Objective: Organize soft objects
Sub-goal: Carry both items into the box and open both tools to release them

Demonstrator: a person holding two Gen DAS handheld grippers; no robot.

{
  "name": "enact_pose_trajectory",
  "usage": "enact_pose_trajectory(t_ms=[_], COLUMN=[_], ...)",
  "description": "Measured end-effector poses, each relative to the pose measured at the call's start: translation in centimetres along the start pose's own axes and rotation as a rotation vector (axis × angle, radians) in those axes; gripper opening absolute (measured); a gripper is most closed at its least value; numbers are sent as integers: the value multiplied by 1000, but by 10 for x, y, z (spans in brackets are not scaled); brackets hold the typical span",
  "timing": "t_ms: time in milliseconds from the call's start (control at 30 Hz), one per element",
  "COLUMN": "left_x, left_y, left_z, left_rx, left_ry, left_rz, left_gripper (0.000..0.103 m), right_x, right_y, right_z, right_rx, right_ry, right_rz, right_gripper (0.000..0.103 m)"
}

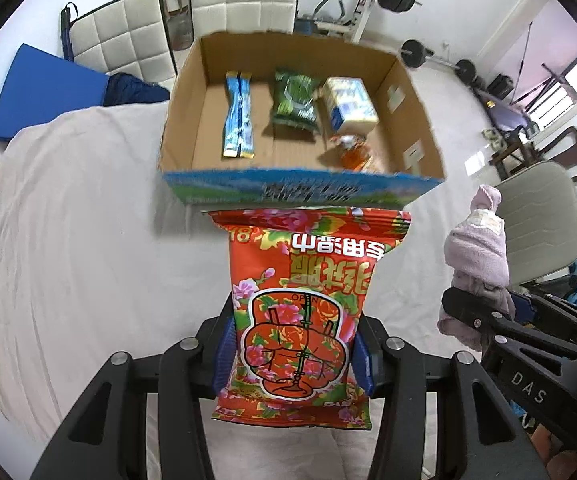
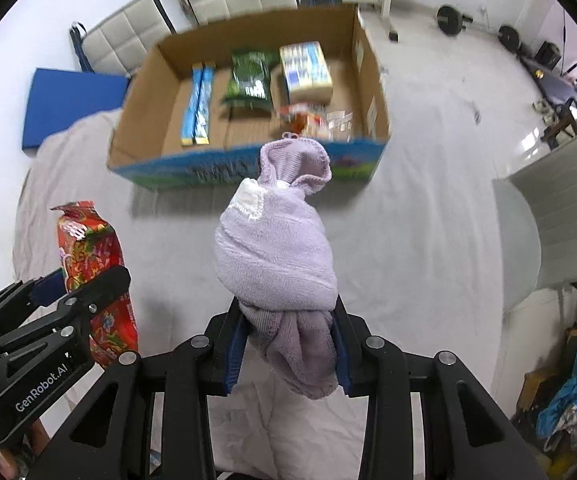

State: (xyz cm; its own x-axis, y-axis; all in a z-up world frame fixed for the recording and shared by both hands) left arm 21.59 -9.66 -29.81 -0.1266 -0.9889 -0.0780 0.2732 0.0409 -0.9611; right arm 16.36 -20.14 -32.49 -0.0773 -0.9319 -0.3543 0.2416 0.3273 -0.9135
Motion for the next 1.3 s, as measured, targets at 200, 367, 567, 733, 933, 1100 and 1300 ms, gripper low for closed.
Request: enact_pose_trajectory(t_ms=[200, 367, 567, 733, 933, 1100, 1300], left_x=[-2, -1, -7, -16, -21, -20, -18], left_y=[-18, -21, -18, -8, 33, 87, 149], left_z=[17, 36, 69, 112, 159, 178, 181], left_rx=[43, 46, 22, 28, -55, -182, -301], left_ry=[-7, -16, -38, -29, -48, -62, -65], left_rz=[-27, -75, -133, -107, -139, -154, -122], left_gripper=[45, 45, 45, 45, 45, 45, 45], right_x=[2, -1, -13, -24, -25, -13, 2], right_y=[-29, -32, -32, -24, 22, 81, 140], right_z=[20, 31, 64, 108, 153, 173, 177], right_rx=[48, 55, 75, 77, 23, -63, -154], right_ry=[-8, 5, -9, -38, -28, 17, 44], right_rz=[18, 64, 134, 149, 154, 164, 144], right_gripper=[39, 39, 39, 39, 39, 39, 39])
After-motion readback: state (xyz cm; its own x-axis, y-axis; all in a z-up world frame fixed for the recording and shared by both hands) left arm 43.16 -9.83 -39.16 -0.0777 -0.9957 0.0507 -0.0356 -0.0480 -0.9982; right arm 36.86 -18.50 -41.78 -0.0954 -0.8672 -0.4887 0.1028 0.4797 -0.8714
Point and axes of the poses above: each gripper's, at about its wrist camera, not at the fingertips, and y roughly the way its jaws point, x to its right, z to its top, the point moved 9 cm from there along y, roughly the way its jaws point, and after that the axes turned 15 degrees about z, right-handed, at the moved point
